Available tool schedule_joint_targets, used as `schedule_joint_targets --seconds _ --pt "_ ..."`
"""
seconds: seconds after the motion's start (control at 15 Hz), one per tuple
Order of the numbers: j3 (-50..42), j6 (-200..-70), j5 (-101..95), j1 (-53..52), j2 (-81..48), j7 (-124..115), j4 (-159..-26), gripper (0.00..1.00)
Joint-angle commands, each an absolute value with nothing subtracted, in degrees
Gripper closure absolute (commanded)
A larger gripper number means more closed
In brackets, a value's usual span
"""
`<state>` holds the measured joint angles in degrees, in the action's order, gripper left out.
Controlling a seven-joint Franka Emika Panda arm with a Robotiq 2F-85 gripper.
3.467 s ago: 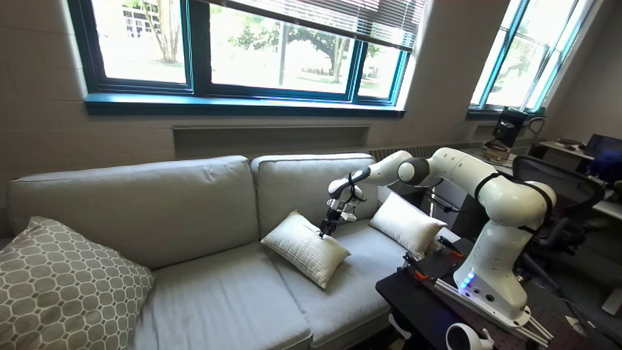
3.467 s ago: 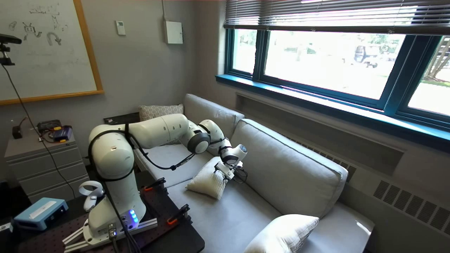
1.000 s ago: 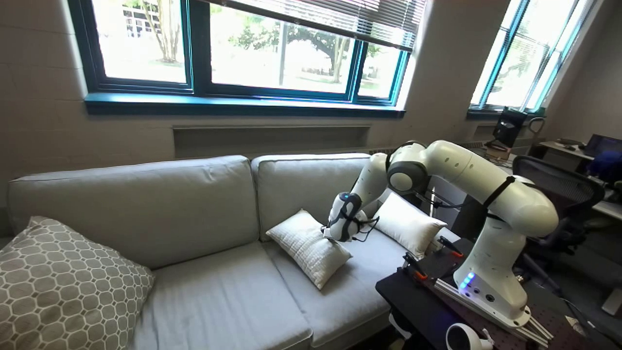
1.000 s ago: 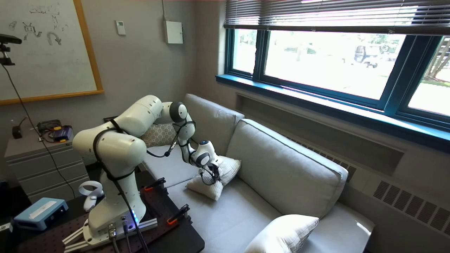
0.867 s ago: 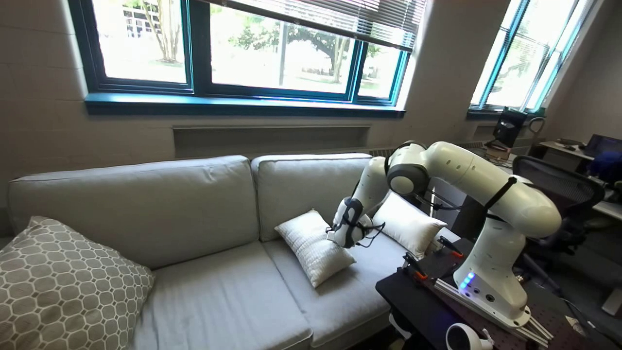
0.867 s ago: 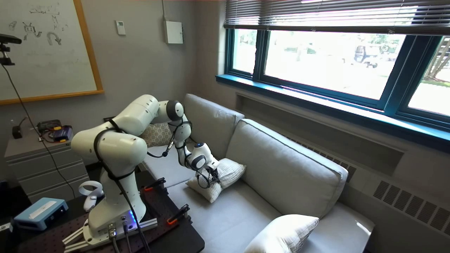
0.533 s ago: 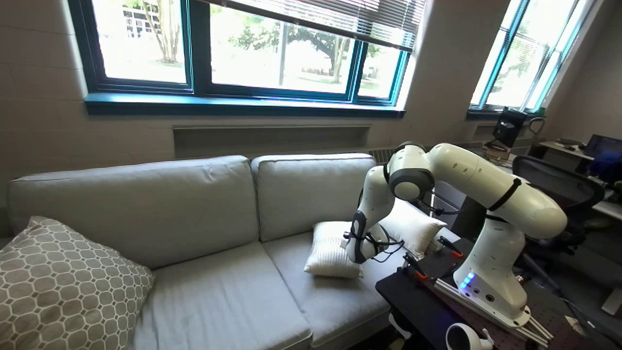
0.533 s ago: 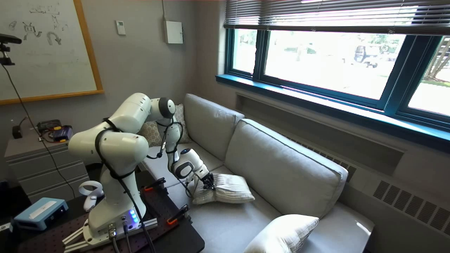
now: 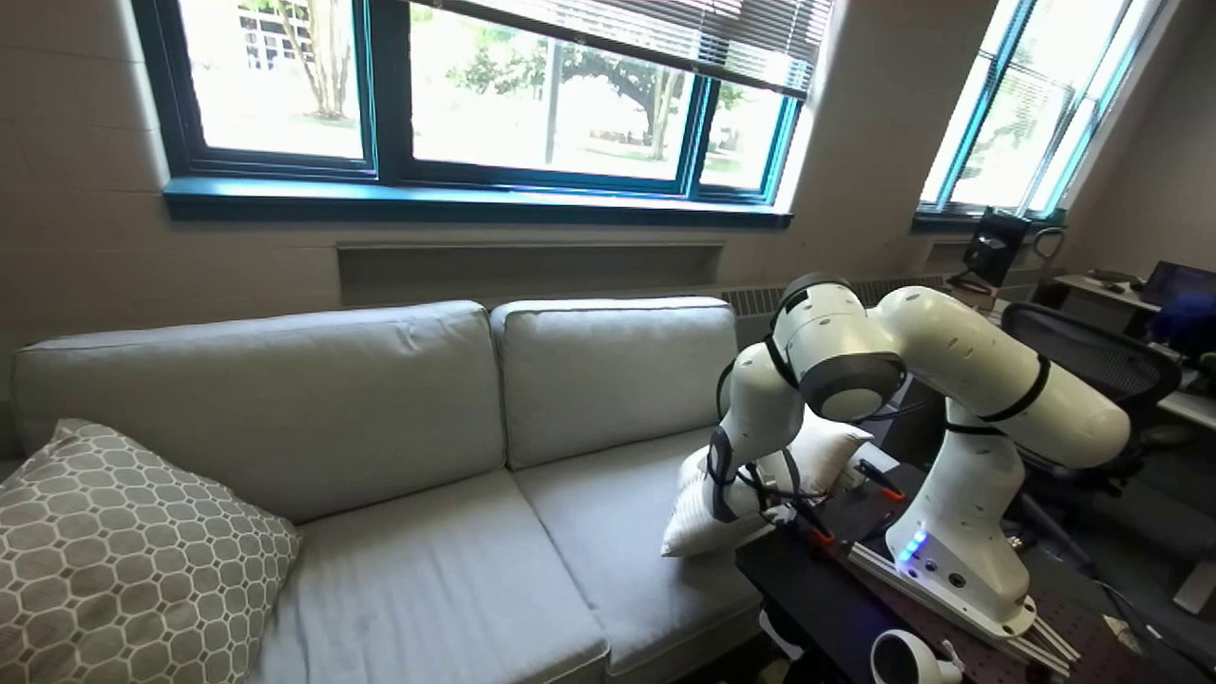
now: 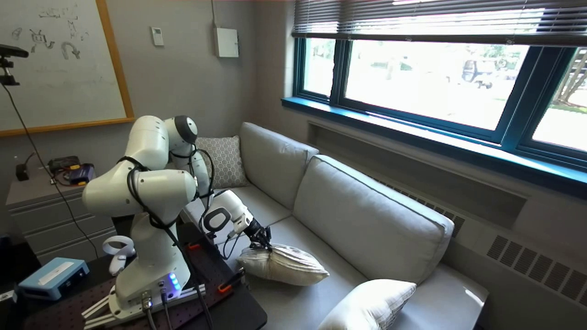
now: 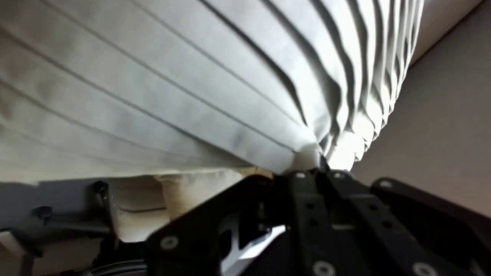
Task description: Arrange the cushions on the couch
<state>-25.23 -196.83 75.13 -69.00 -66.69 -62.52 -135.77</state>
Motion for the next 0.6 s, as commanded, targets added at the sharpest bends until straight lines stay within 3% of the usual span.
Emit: schedule_joint_targets --seconds 0.0,0.27,0.53 --pt "-30.55 -192.94 84.92 -77.38 -60.57 -59.34 -148.37 0.96" --pt "-37.9 -186.94 83.92 -80.12 -66.02 -57.01 -151.19 0.96" --pt "-50.35 -172.45 67.25 -83.88 -72.77 -59.21 -145.95 0.96"
